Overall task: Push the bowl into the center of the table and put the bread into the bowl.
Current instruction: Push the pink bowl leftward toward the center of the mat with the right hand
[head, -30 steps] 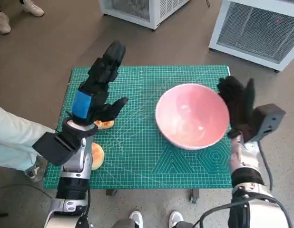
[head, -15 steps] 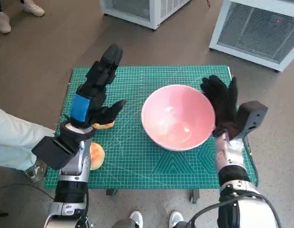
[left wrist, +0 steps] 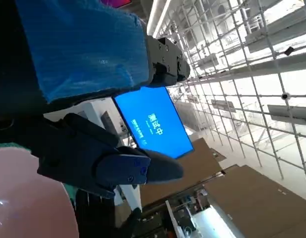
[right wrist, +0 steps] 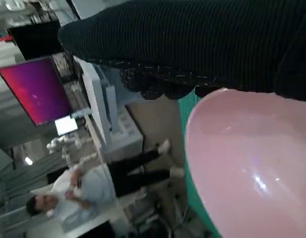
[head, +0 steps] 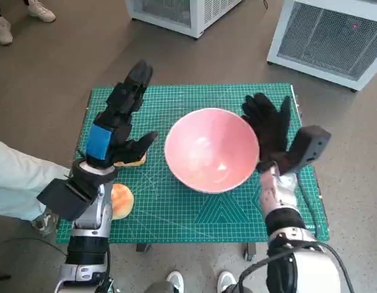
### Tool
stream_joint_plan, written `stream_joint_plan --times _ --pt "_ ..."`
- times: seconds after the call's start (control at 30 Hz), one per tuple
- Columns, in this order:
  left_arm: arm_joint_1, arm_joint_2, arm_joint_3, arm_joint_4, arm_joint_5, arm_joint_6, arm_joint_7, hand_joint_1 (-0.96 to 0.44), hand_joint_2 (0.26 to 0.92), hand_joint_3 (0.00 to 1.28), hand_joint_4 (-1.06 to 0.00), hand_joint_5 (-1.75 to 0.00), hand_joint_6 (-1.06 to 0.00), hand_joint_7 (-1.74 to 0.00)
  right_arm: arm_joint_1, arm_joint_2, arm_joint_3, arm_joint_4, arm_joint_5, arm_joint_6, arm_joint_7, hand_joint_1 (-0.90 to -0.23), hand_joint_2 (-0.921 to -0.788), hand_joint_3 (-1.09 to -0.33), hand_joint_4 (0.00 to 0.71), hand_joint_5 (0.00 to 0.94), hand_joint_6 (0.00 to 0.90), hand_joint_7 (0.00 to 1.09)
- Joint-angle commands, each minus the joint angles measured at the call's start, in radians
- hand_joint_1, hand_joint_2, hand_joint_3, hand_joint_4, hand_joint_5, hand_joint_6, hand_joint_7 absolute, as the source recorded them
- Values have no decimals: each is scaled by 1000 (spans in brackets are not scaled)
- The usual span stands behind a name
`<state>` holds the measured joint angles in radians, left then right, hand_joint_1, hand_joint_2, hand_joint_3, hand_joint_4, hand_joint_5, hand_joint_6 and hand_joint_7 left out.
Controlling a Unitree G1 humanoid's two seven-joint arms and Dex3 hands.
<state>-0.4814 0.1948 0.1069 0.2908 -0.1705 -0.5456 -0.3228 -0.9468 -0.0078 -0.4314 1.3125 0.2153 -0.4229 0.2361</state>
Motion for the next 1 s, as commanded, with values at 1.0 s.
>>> stream_joint_plan --times 1.0 --pt "34 -1 14 -48 -2 36 25 -719 921 365 -151 0 -190 -63 -30 -56 88 -36 -91 -144 20 -634 -921 -864 208 4 240 175"
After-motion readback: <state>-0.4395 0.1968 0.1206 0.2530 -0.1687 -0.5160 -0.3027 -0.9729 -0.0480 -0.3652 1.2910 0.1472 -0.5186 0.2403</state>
